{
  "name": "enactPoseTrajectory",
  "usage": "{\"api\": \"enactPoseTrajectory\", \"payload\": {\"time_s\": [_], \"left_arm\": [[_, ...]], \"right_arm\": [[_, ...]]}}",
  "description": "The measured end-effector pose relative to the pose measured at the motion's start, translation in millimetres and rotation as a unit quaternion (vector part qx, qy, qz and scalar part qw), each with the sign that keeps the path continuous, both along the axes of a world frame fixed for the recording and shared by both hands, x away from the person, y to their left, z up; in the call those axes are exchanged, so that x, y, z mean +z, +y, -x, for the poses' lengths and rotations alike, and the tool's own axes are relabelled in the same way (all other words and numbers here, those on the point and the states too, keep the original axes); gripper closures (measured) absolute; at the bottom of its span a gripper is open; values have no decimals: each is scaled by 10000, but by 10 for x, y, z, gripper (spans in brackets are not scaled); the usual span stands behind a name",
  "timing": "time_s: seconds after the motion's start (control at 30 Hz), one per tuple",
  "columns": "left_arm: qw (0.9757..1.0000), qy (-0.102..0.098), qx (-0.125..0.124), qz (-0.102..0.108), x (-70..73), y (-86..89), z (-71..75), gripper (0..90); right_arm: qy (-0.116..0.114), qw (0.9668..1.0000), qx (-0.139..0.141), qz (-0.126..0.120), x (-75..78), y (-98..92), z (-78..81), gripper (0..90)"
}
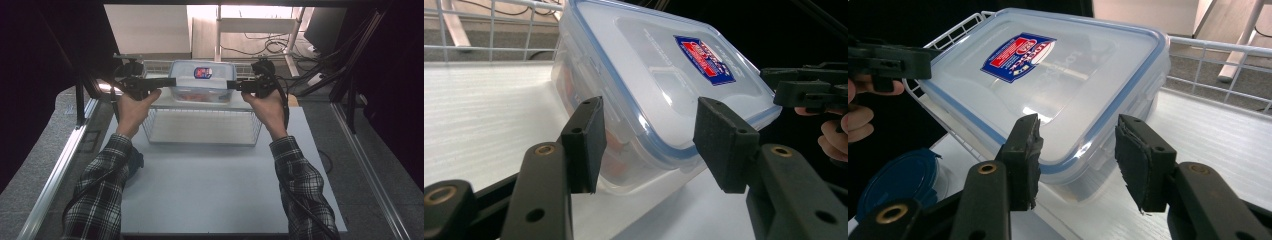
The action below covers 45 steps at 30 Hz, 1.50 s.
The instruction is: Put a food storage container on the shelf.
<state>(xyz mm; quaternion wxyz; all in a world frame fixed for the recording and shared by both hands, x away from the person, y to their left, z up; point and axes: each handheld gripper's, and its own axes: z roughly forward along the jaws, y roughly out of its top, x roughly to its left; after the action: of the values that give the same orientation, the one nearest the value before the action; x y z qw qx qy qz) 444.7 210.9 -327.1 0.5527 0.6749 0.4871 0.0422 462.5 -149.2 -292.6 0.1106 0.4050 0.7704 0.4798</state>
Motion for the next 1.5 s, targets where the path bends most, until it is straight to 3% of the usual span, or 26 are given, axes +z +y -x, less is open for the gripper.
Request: {"api": "enactPoseTrajectory", "payload": {"time_s": [0.43, 0.53, 0.67, 0.8, 0.93, 1.13, 1.5], "left_arm": [[10000, 0, -60, -30, 11, -5, 48, 474], [9996, -189, 32, -184, 31, -23, 73, 427], [9989, -459, 22, -103, 64, 17, 131, 344], [9983, -546, -71, -210, 34, 25, 213, 276], [9969, -638, -117, -453, -21, -6, 332, 228], [9927, -828, -291, -825, -81, -62, 519, 175], [9879, -900, -736, -1027, -280, -209, 835, 120]], "right_arm": [[27, 10000, 20, 25, 13, -18, 21, 517], [-36, 10000, 5, 34, 7, -13, 28, 499], [-302, 9995, 12, 62, 13, -14, 102, 435], [-472, 9987, 138, 127, 35, -28, 205, 364], [-533, 9980, 266, 226, 15, -39, 302, 280], [-725, 9962, 370, 298, -57, -48, 466, 187], [-769, 9946, 632, 304, -316, -72, 700, 108]]}}
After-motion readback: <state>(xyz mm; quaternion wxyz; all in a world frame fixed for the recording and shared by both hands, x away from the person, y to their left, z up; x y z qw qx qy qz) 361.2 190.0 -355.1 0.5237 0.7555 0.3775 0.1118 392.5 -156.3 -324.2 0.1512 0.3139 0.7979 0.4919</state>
